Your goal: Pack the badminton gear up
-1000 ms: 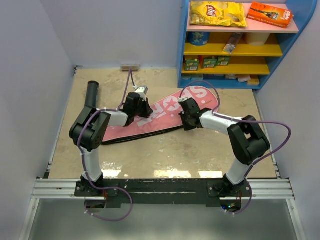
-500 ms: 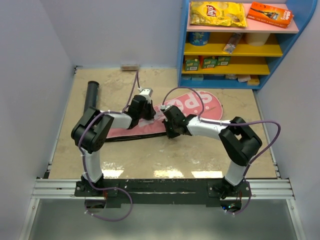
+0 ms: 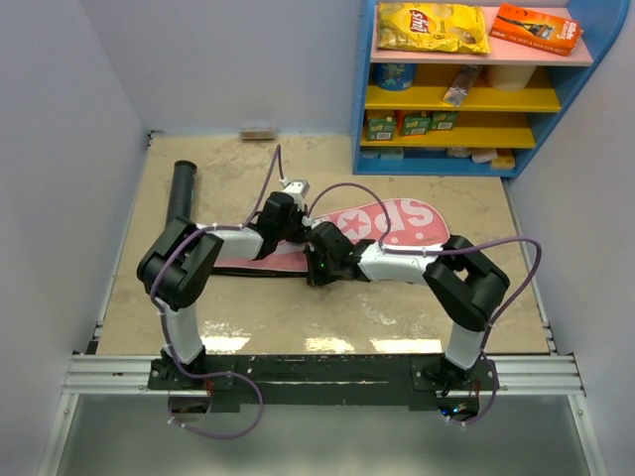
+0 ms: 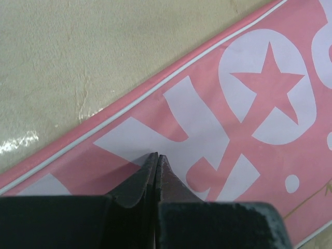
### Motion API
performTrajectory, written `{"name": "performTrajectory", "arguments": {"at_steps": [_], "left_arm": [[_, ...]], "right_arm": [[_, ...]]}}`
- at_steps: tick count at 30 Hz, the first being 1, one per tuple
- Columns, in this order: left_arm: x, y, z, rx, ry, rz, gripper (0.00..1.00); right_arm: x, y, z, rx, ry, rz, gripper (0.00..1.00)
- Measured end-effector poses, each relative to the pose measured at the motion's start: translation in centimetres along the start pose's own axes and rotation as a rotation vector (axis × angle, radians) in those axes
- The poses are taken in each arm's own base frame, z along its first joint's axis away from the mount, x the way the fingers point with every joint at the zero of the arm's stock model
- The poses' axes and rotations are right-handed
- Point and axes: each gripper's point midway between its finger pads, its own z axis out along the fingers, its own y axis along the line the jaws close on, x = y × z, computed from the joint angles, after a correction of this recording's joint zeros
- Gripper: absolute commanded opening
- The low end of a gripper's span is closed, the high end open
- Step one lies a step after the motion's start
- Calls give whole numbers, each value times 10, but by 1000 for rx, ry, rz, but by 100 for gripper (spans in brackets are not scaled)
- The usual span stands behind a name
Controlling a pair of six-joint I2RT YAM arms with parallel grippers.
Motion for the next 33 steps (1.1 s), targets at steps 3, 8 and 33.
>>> {"name": "performTrajectory", "arguments": {"at_steps": [3,8,33], "left_arm": [[3,-4,-14,-5,28,-6,22],[-23,-18,-58,-20,3,1,40],[36,59,-145,-361,391,346,69]], "right_arm": [[6,-4,-2,1,-1,13,0],[14,-10,-14,1,-17,29,0],[15,-108,-77,139,-148,194,0]]}}
